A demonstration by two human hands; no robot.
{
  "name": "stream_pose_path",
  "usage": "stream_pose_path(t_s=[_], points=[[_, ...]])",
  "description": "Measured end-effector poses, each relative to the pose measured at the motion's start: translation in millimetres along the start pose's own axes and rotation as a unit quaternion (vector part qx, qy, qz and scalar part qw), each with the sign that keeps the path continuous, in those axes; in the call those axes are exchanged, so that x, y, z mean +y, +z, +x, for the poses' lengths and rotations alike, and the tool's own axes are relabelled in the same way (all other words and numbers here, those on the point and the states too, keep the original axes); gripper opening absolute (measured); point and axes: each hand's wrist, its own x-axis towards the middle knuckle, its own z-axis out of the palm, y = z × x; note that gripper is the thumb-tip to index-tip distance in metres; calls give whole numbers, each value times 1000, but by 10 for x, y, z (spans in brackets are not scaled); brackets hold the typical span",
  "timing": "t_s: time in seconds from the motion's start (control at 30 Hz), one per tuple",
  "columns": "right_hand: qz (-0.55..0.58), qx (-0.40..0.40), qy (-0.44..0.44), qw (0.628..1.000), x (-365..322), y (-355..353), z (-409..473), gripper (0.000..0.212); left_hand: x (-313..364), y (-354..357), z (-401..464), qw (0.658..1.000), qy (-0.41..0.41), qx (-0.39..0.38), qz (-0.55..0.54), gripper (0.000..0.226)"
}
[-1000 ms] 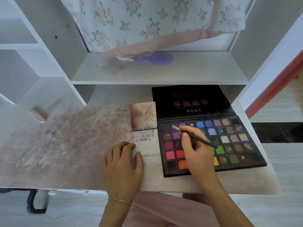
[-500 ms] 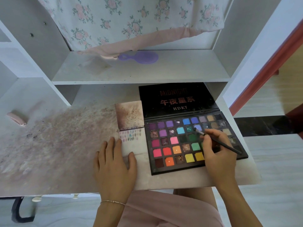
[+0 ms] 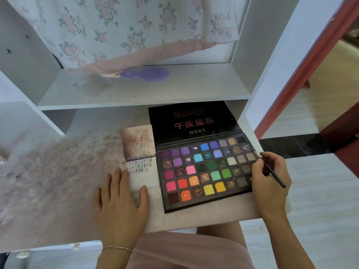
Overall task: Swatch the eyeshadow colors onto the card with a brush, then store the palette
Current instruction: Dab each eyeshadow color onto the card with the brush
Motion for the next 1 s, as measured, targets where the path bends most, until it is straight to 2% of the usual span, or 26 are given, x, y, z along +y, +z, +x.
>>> stream_pose_path(t_s=[0.7,1.0], points=[[-42,-5,36,998,-59,16,-15,10,1,13,-7,1000,-6,7,1,85],[-42,-16,-1,999,-91,31,-29,14,-14,30,-1,1000,-5,8,6,84]])
